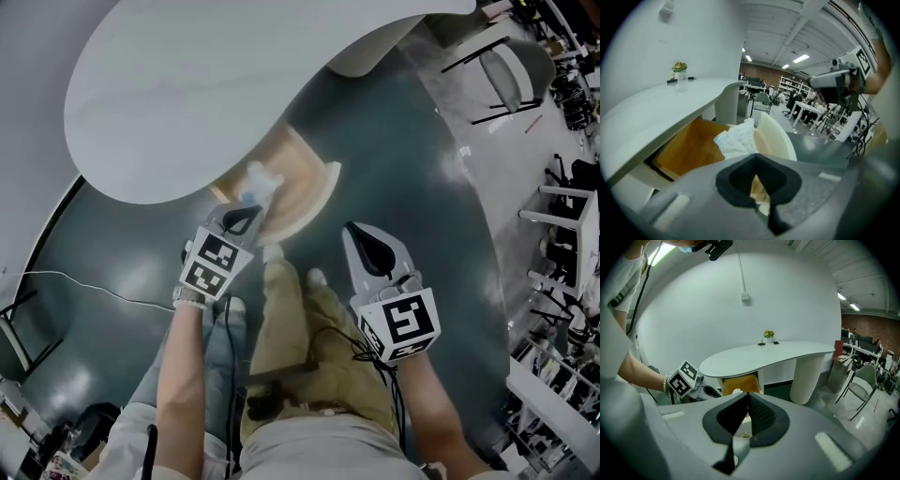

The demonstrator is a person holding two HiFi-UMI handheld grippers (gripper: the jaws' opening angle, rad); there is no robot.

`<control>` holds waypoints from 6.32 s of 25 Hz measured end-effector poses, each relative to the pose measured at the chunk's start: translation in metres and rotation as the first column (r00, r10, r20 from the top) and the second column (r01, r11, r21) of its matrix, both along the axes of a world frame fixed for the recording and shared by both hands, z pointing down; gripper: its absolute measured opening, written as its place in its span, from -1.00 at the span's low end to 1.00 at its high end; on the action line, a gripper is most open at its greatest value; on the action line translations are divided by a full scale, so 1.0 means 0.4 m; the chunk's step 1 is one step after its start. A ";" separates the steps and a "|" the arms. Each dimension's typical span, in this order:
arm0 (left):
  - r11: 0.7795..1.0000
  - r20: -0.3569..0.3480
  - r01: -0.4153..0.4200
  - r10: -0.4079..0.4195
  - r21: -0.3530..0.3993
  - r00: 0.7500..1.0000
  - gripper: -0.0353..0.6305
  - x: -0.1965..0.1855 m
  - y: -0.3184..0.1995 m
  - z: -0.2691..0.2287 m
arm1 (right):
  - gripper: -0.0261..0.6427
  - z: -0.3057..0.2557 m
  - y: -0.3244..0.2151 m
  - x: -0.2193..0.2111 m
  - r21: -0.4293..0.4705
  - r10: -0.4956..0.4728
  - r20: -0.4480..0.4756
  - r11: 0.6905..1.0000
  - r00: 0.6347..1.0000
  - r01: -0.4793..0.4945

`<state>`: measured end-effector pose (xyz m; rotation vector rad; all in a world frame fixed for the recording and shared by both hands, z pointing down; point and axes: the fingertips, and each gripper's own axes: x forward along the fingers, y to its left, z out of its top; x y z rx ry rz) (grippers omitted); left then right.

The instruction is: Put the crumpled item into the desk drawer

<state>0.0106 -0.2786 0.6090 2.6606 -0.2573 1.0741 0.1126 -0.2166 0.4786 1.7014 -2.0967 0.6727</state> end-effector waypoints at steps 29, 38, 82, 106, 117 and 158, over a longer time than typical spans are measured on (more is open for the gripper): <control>0.995 0.223 -0.030 0.050 -0.093 0.973 -0.87 0.015 -0.002 0.220 | -0.91 0.083 0.019 0.017 -0.046 0.017 0.015 0.999 1.000 -0.016; 0.999 0.161 0.037 -0.031 -0.029 0.986 -0.89 0.003 -0.021 0.169 | -0.91 0.076 0.033 0.009 -0.035 -0.011 0.014 0.999 1.000 0.011; 0.754 -0.390 0.610 -0.499 0.244 0.773 -0.90 -0.271 0.284 -0.647 | -0.91 -0.309 0.193 -0.141 0.262 -0.318 -0.036 0.912 0.947 0.316; 0.708 -0.456 0.663 -0.520 0.242 0.722 -0.90 -0.278 0.444 -0.760 | -0.91 -0.392 0.268 -0.149 0.306 -0.375 -0.056 0.876 0.925 0.374; 0.716 -0.459 0.659 -0.517 0.231 0.723 -0.90 -0.271 0.451 -0.756 | -0.91 -0.391 0.272 -0.163 0.302 -0.396 -0.060 0.868 0.916 0.394; 0.725 -0.441 0.639 -0.501 0.257 0.745 -0.90 -0.255 0.458 -0.745 | -0.91 -0.390 0.272 -0.171 0.306 -0.411 -0.094 0.855 0.907 0.419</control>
